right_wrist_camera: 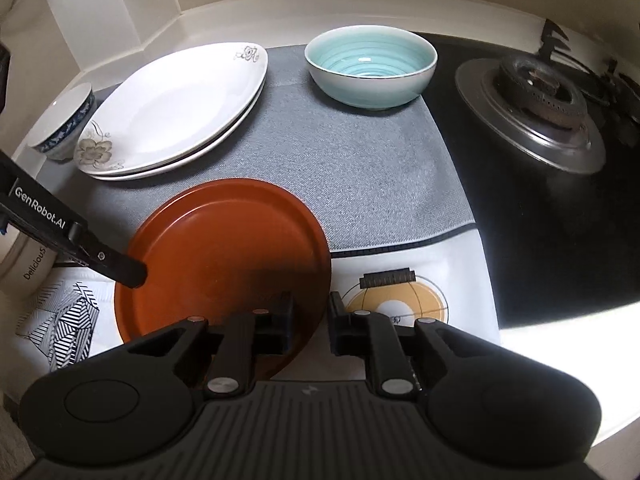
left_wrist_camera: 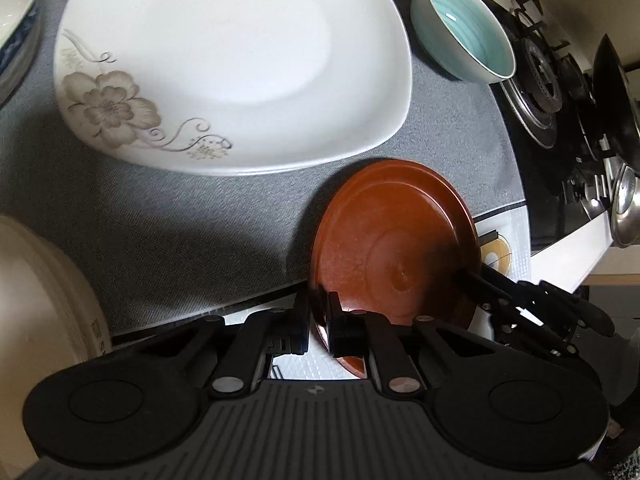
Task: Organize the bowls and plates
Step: 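Grasp the rim of the terracotta-brown plate with both tools, then carry the brown plate onto the white plate stack and open both tools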
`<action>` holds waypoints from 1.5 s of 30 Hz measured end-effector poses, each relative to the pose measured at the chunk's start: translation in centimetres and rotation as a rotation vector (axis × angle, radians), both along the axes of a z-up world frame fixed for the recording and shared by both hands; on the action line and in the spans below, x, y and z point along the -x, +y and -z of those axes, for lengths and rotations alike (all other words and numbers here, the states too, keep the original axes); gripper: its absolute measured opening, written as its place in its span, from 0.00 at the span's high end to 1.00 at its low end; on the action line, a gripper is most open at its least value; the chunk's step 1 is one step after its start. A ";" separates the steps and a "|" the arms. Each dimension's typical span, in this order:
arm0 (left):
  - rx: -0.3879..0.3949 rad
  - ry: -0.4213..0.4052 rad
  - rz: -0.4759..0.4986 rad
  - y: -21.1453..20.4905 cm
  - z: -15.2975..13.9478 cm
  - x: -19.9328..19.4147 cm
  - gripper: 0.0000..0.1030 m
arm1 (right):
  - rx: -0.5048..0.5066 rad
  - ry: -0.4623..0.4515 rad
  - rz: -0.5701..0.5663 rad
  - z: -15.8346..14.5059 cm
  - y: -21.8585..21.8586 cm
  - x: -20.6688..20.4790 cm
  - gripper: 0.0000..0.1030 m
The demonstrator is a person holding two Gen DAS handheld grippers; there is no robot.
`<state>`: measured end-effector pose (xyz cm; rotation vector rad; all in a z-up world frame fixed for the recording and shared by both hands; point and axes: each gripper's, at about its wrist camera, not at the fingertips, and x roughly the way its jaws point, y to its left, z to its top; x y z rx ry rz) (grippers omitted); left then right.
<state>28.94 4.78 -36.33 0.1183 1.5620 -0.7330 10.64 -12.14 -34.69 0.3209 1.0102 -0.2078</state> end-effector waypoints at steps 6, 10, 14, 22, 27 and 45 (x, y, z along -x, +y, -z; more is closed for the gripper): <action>-0.026 -0.140 0.040 0.6 -4.7 1.6 0.91 | 0.022 -0.076 -0.038 -3.0 1.5 0.4 0.91; 0.034 -0.141 0.012 1.8 -7.3 0.6 0.91 | -0.022 -0.089 -0.018 -4.6 1.1 -0.1 0.91; 0.091 -0.133 -0.023 2.7 -9.2 -0.5 0.91 | 0.002 -0.127 -0.024 -6.8 1.0 -1.2 0.91; 0.098 -0.231 -0.165 3.7 -12.7 -3.0 0.91 | 0.043 -0.171 -0.080 -9.9 1.8 -5.8 0.90; 0.095 -0.318 -0.207 4.4 -15.0 -4.1 0.91 | 0.034 -0.180 -0.082 -10.9 2.7 -8.1 0.89; 0.102 -0.364 -0.314 5.3 -11.7 -9.5 0.91 | 0.042 -0.190 -0.081 -10.0 4.2 -13.2 0.87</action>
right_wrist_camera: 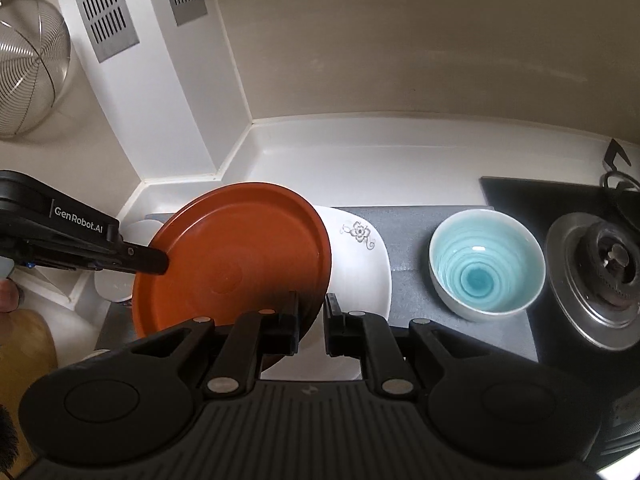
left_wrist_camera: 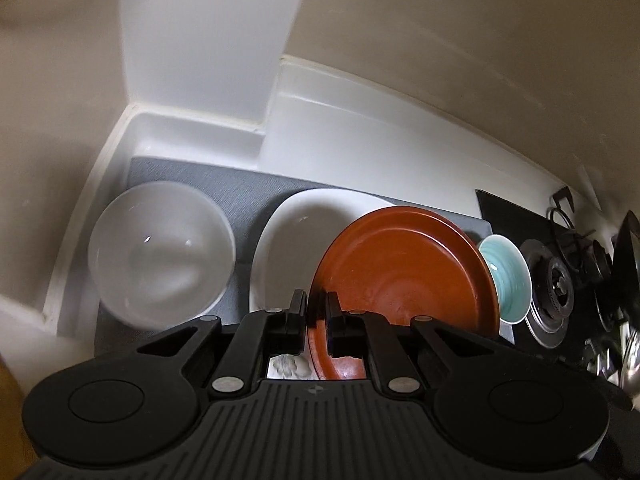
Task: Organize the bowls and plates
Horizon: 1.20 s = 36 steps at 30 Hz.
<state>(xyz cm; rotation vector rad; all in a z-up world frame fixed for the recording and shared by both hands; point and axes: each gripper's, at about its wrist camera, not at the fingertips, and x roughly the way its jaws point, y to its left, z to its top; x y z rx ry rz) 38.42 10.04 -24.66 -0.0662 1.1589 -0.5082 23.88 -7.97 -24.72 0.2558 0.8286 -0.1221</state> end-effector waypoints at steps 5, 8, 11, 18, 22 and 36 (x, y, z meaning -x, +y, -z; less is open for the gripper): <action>-0.019 0.001 0.019 -1.1 1.7 -1.0 0.91 | -0.007 0.047 0.018 2.0 -0.8 -1.9 0.87; -0.073 -0.030 0.047 -2.3 2.6 -1.4 0.91 | 0.003 0.079 0.021 3.2 -0.9 -3.2 0.88; -0.148 -0.047 0.076 -3.6 4.1 -1.8 0.91 | 0.013 0.097 0.019 4.3 -0.9 -4.2 0.88; -0.187 0.008 0.098 -4.5 7.4 -2.5 0.91 | -0.004 0.141 0.039 6.7 -1.5 -5.2 0.88; -0.164 0.011 0.109 -4.3 8.0 -2.8 0.91 | -0.036 0.145 0.053 7.6 -2.4 -5.2 0.88; -0.160 -0.008 0.104 -3.7 7.3 -2.9 0.88 | -0.064 0.120 0.043 6.8 -2.8 -4.1 0.83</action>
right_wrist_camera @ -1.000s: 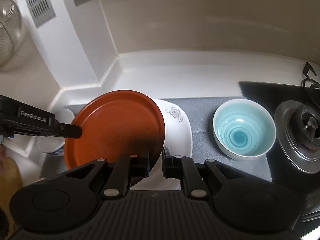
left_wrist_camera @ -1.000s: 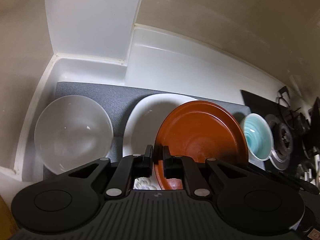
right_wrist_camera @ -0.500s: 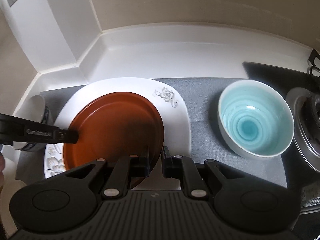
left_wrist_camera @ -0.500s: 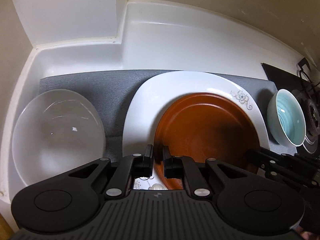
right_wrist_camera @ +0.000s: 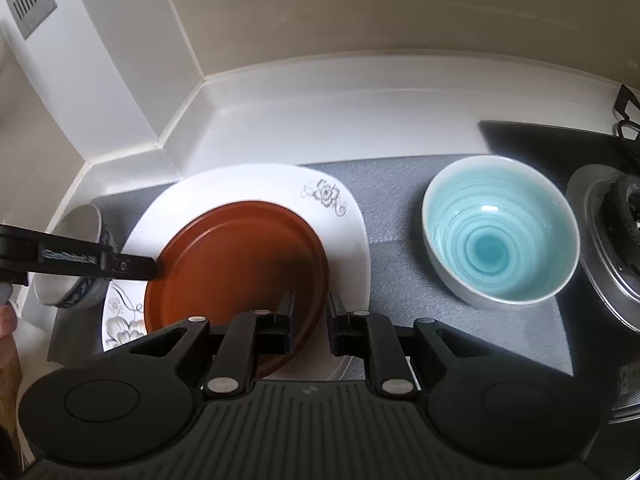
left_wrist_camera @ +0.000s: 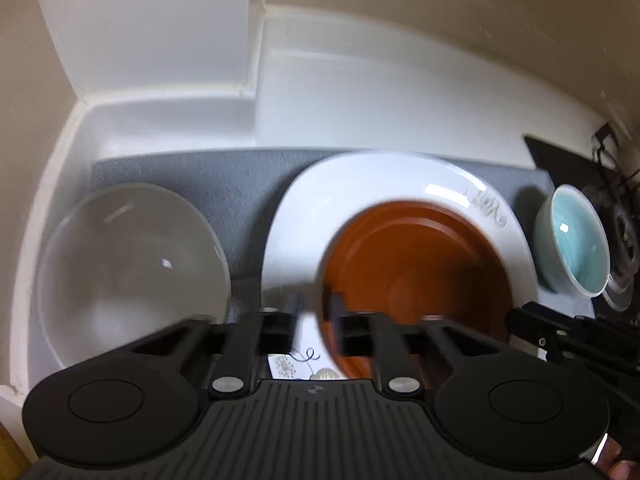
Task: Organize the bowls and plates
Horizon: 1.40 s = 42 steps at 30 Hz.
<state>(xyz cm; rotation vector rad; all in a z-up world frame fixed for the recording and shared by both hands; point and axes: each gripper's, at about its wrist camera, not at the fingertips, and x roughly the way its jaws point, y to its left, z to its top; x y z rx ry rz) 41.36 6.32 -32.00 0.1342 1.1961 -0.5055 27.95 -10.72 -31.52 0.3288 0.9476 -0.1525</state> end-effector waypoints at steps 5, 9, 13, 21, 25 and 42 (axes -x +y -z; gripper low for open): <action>0.015 -0.047 -0.015 1.5 -1.8 1.4 0.80 | -0.032 -0.040 0.025 -0.8 -0.1 0.8 0.83; 0.075 -0.124 -0.070 5.7 -4.4 3.3 0.40 | -0.074 -0.093 0.016 -2.5 -0.1 1.5 0.78; 0.129 -0.191 -0.165 10.6 -6.4 4.7 0.32 | -0.120 -0.131 -0.031 -3.7 1.2 1.3 0.72; 0.155 -0.075 -0.404 15.1 -4.0 3.4 0.61 | -0.212 -0.124 -0.214 -4.4 7.5 -3.9 0.72; 0.148 -0.057 -0.447 15.4 -2.5 2.9 0.72 | -0.210 -0.099 -0.288 -3.8 10.6 -6.5 0.72; 0.291 0.102 -0.520 18.8 -0.8 3.7 0.81 | -0.268 0.017 -0.352 -1.6 13.1 -7.0 0.86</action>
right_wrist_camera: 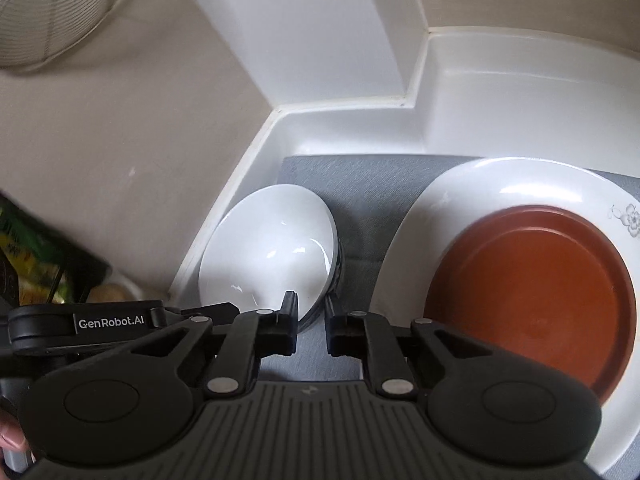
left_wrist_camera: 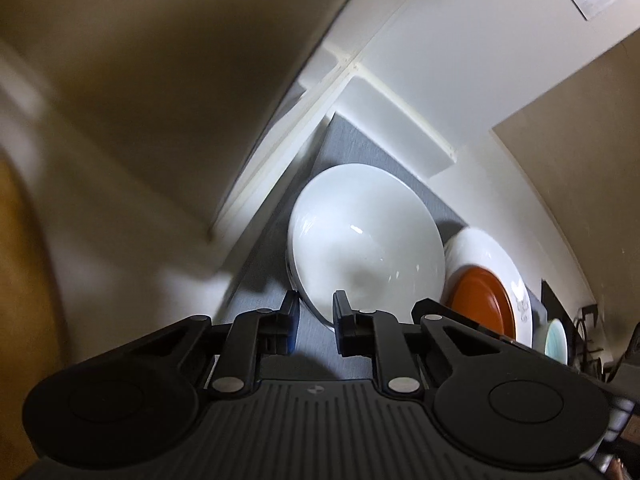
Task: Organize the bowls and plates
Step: 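Lift the white bowl with both tools and carry it toward the pale blue bowl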
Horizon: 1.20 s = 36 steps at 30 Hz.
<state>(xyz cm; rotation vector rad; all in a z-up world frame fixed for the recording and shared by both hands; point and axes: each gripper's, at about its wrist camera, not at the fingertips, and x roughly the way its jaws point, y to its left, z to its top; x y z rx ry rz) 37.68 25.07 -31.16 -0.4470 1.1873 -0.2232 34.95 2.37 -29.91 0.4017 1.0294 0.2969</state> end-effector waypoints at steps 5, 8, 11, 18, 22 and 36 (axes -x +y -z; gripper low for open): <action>0.016 0.012 0.044 0.7 -0.2 2.4 0.79 | 0.016 0.047 -0.034 0.1 0.3 1.6 0.86; 0.018 0.002 0.018 1.4 0.0 2.3 0.80 | 0.000 0.041 -0.034 0.3 0.1 1.7 0.86; -0.025 -0.038 -0.015 2.3 -0.6 1.7 0.81 | 0.008 0.040 -0.026 0.3 0.0 1.3 0.85; 0.004 0.025 -0.044 1.9 2.2 -0.7 0.84 | -0.030 0.040 0.039 1.0 -0.6 0.8 0.82; 0.016 0.012 -0.043 1.8 2.2 0.2 0.86 | -0.036 0.041 0.037 0.9 -0.4 0.7 0.82; 0.082 0.063 -0.099 2.0 3.5 -0.5 0.86 | 0.031 0.030 0.030 2.4 1.0 -0.2 0.86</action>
